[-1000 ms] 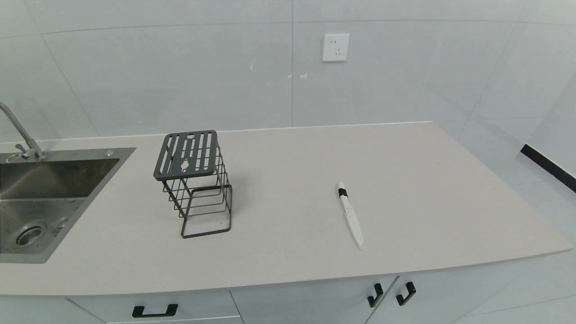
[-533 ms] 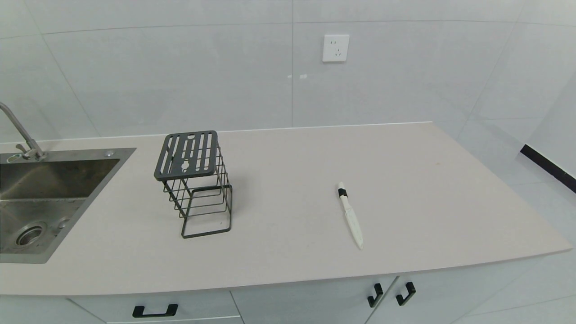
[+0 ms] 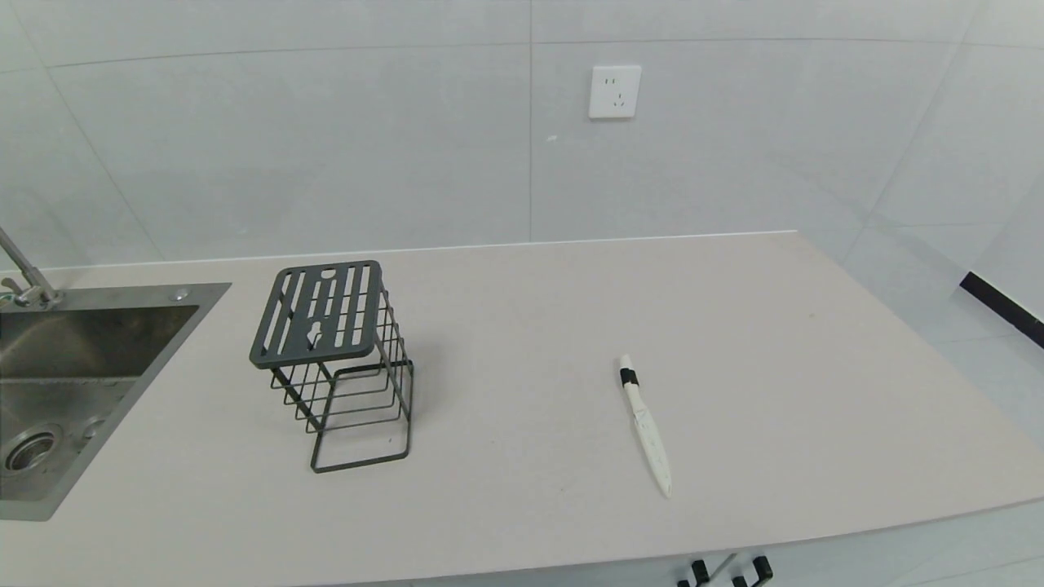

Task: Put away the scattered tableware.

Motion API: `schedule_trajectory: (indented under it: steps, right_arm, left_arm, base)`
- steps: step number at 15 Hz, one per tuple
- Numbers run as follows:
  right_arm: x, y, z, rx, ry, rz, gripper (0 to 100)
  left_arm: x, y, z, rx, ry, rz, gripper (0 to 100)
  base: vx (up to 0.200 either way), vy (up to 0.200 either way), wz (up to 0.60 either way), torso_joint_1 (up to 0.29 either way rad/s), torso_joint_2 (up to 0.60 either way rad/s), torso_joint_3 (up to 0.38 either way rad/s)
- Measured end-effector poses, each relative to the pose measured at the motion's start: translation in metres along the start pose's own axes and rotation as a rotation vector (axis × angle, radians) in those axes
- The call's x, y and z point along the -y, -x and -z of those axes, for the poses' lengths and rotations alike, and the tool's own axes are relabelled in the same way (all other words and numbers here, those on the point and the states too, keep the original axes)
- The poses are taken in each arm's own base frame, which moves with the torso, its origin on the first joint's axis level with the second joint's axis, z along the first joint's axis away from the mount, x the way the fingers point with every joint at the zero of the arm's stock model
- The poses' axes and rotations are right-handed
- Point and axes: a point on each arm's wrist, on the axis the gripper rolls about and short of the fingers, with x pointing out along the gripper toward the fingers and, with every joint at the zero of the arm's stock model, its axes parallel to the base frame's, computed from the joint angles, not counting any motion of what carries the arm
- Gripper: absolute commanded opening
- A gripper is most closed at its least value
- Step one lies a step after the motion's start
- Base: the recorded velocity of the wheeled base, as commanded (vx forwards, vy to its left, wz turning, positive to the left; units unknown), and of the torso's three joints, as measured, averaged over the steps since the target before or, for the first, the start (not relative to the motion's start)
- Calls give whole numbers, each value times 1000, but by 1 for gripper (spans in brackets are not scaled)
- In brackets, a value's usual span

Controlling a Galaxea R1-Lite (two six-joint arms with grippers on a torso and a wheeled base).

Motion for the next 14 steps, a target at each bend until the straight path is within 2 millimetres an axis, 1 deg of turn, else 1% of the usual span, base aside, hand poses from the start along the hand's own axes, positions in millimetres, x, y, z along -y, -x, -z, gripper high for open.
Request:
schedule_trajectory:
  steps: [2, 4, 11, 12, 14]
  right_arm:
    - [0, 0, 0, 0, 1, 1, 100]
    - [0, 0, 0, 0, 0, 0, 100]
    - [0, 0, -1, 8, 7, -15, 100]
    - [0, 0, -4, 37, 5, -19, 100]
    - [-1, 2, -18, 181, 14, -37, 100]
  left_arm:
    - [0, 0, 0, 0, -1, 0, 100]
    - [0, 0, 0, 0, 0, 1, 100]
    - [0, 0, 0, 3, -2, 4, 100]
    - [0, 0, 0, 2, -1, 3, 100]
    - [0, 0, 0, 1, -2, 3, 100]
  base:
    - [0, 0, 0, 273, -56, 215]
    - [0, 0, 0, 115, -22, 85]
    - [0, 0, 0, 0, 0, 0]
    - [0, 0, 0, 0, 0, 0]
    - [0, 0, 0, 0, 0, 0]
